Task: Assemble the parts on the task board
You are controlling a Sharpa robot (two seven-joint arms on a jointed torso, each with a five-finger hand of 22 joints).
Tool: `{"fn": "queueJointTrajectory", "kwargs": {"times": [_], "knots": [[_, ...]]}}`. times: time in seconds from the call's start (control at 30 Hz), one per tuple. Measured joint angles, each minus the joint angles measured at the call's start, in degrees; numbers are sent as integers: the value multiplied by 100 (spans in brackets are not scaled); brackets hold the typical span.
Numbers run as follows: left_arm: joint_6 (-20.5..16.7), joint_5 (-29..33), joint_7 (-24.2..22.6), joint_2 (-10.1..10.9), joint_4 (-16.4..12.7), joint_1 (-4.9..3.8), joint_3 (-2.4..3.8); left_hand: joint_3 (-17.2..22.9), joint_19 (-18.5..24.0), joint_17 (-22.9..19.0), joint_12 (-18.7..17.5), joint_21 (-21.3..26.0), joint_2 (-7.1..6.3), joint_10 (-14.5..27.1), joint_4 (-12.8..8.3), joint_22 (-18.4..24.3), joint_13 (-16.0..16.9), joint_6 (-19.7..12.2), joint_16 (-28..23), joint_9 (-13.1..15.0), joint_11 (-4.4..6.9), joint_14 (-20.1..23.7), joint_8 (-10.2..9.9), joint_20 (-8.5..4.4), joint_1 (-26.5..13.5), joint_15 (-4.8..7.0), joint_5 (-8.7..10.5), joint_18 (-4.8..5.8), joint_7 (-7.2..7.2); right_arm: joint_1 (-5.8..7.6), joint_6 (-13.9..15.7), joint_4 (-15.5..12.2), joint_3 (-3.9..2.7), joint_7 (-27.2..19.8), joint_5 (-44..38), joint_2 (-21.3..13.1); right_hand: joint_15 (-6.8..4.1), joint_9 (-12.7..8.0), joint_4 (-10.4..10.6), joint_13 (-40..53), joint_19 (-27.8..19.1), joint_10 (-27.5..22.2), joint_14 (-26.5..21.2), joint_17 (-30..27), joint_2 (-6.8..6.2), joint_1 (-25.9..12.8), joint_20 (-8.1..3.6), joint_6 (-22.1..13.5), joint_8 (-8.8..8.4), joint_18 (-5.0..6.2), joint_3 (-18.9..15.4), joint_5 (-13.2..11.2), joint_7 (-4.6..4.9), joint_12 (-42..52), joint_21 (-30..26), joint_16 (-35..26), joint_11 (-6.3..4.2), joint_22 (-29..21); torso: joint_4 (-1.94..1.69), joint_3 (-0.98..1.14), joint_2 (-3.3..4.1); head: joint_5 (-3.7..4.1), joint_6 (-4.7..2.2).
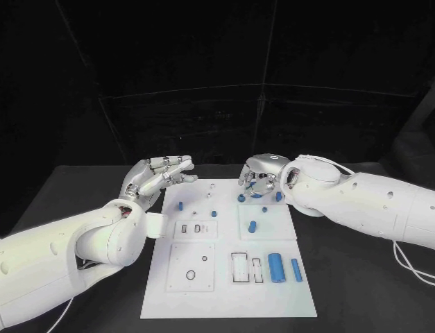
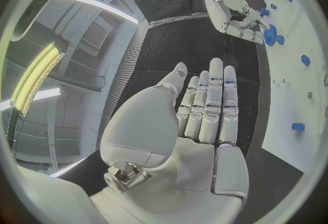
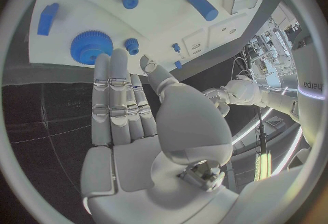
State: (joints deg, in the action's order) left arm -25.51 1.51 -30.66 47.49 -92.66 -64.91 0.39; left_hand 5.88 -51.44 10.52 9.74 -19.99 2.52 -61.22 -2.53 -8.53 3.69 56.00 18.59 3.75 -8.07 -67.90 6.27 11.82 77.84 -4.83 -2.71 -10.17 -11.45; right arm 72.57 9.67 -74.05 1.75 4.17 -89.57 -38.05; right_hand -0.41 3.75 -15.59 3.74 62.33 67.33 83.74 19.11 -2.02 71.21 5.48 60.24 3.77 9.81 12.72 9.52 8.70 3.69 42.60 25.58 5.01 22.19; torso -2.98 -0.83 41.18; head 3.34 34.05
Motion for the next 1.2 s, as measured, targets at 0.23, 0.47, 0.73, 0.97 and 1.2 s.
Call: {"fn": "queueJointTrajectory", "kwargs": {"times": [0.23, 0.47, 0.73, 0.97, 1.2], "knots": [[15, -8, 11, -2, 3, 0, 0, 0, -25, 17, -48, 0, -8, 0, 0, 6, 0, 0, -24, 0, 0, 0, -27, -9, -52, 0, 0, 0, 0, 9, -177, 19, 0, 87, -138, 63, 0, 0, 24, 0, 35, -42, 0, 246, 15, 15, -27, -38, 0, 0, 24, 0, 2, 80, 193, 362, 0, 89, 0, -1, 38, -9, -15], [27, -12, 27, -3, 3, 0, 1, 0, -25, 22, -49, 0, -8, 0, 0, 8, 0, 0, -24, 1, 0, -20, -27, -9, -52, -21, 0, 0, 0, 10, -320, 73, 0, 112, -211, 148, 0, 7, 11, 0, 76, -42, 0, 526, 49, 49, -28, -38, 0, 0, 167, 0, 2, 121, 434, 802, 0, 225, -15, 0, 65, 3, 16], [38, -16, 39, -9, 16, 0, 1, 0, -25, 34, -71, 0, -31, 22, 0, 17, 1, 0, -45, 1, -22, -20, -51, -8, -74, -21, 0, 1, 0, 11, -475, 198, 0, 109, -248, 248, 0, 10, 5, -1, 76, -9, 0, 742, 77, 77, -28, 34, 0, 0, 343, 34, -4, 179, 666, 1158, -32, 359, -15, 3, 80, 9, 27], [47, -19, 45, -6, 9, -1, 1, 0, -24, 34, -100, 0, -31, 22, 0, 17, 1, 0, -45, 1, -22, -20, -76, -8, -74, -21, 0, 1, 0, 11, -565, 282, 0, 102, -260, 318, 0, 10, 27, -1, 76, 26, 0, 915, 77, 77, -28, 83, 0, 0, 512, 34, -2, 179, 821, 1407, -21, 460, -13, 7, 103, 25, 33], [56, -20, 53, -12, 15, -1, 1, -1, -44, 39, -100, 1, -31, 22, 0, 16, 1, 0, -66, 1, -22, -20, -76, 12, -74, -20, 0, 1, 0, 11, -631, 384, 1, 102, -268, 372, 0, 9, 51, -1, 32, 34, 0, 1133, 99, 55, -28, 121, 0, -1, 621, 34, -4, 179, 908, 1654, -30, 519, -15, 8, 111, 30, 63]]}}
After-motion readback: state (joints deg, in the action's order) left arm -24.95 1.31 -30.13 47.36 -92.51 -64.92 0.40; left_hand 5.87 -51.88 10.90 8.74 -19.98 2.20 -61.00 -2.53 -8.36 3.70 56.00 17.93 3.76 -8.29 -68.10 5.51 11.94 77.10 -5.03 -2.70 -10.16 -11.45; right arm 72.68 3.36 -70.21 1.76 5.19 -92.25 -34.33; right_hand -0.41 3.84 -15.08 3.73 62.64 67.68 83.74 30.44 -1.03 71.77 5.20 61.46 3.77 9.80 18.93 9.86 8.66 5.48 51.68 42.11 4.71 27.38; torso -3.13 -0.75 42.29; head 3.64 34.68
